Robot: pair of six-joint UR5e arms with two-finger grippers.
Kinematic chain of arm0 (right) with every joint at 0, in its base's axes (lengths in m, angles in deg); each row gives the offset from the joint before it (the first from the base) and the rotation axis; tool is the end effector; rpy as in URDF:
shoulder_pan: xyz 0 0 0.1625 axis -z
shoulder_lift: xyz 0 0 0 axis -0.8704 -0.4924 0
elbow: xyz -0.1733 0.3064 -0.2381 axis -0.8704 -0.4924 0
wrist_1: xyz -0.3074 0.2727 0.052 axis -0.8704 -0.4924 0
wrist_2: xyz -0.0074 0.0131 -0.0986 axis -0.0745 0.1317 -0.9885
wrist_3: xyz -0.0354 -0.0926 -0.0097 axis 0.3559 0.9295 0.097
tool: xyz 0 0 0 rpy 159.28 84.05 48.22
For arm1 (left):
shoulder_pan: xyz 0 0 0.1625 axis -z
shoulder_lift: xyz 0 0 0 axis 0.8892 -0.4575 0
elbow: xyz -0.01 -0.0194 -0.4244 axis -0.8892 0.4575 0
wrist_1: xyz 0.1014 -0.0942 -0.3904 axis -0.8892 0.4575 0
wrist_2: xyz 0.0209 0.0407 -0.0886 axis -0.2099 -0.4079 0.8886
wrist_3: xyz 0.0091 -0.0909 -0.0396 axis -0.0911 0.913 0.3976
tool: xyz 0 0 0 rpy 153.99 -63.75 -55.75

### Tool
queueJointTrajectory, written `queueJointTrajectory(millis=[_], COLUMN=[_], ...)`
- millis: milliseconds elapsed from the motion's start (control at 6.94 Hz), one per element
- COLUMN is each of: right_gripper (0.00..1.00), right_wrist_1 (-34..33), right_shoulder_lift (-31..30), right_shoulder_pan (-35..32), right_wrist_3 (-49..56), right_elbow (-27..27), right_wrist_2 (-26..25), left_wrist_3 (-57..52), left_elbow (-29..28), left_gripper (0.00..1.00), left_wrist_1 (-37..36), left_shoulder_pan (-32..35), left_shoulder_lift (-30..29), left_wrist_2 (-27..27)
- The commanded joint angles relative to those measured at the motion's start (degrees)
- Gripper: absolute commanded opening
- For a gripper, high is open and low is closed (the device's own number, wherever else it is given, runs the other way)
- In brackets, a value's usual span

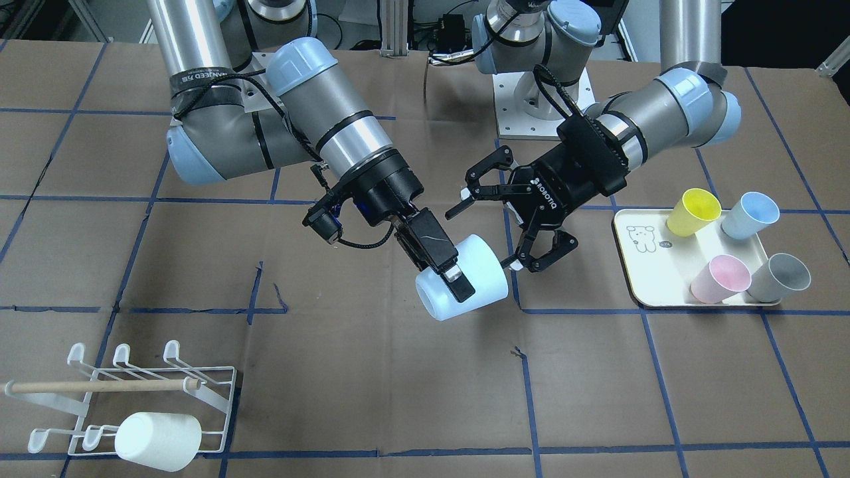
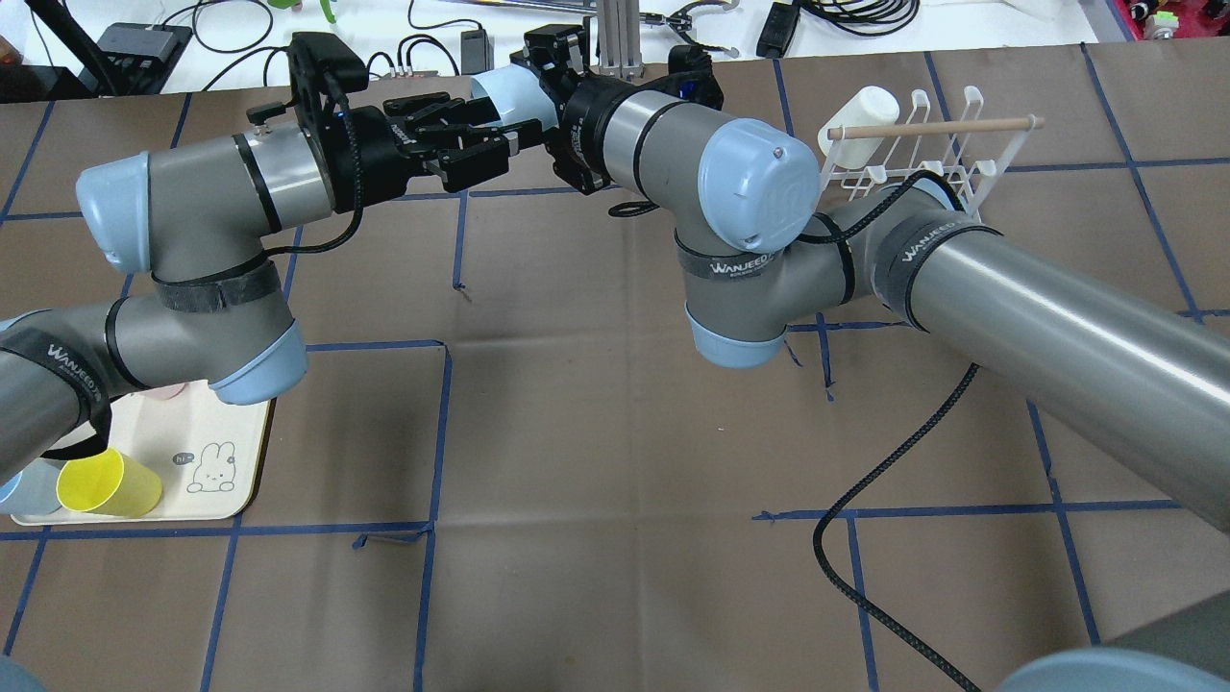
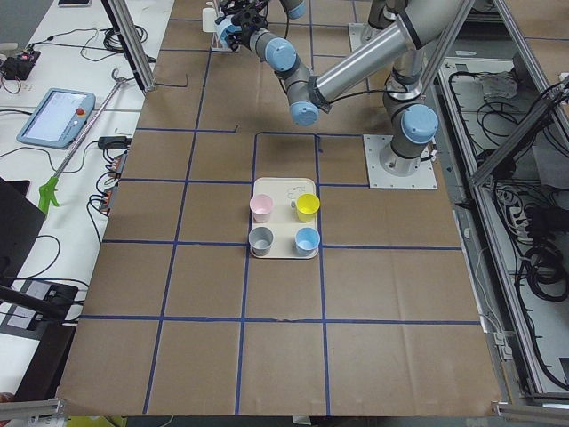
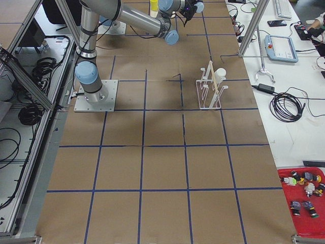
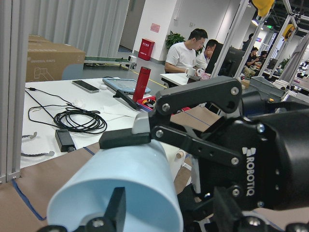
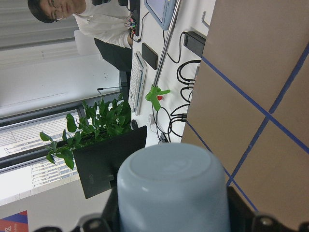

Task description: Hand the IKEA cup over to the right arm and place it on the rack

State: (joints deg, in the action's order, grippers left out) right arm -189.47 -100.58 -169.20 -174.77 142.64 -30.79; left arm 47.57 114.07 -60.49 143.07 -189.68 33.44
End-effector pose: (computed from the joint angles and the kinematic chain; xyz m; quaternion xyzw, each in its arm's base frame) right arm 0.3559 -0.5333 0.3836 0.4296 0.7117 -0.1828 0.5249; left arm -0.1362 -0.5218 0.3838 -0.2785 -0.7444 0.4803 0.3710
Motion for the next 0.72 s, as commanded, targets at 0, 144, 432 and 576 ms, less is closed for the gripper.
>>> queueJointTrajectory(millis=[0, 144, 432, 576], right_gripper=[0.58, 0.58, 0.53, 0.48], right_wrist_1=[0.09, 0.09, 0.26, 0.35], right_shoulder_lift=[0.41, 0.58, -0.11, -0.38], right_shoulder_pan=[0.85, 2.42, 9.43, 11.73], right_wrist_3=[0.33, 0.68, 8.71, 16.77], right_elbow=[-0.22, -0.13, -0.13, 0.13], right_wrist_2=[0.00, 0.09, 6.37, 8.42], left_wrist_3=[-0.12, -0.12, 0.40, 2.58], left_elbow=[1.17, 2.75, 1.98, -0.64], left_gripper=[0.99, 0.99, 0.99, 0.99], left_wrist_1=[-3.22, -3.33, -2.90, -2.63], left_shoulder_pan=[-5.99, -8.03, -8.05, -7.61], left_shoulder_lift=[0.58, 1.71, 1.99, 1.38], left_wrist_2=[1.05, 1.06, -0.16, -4.95])
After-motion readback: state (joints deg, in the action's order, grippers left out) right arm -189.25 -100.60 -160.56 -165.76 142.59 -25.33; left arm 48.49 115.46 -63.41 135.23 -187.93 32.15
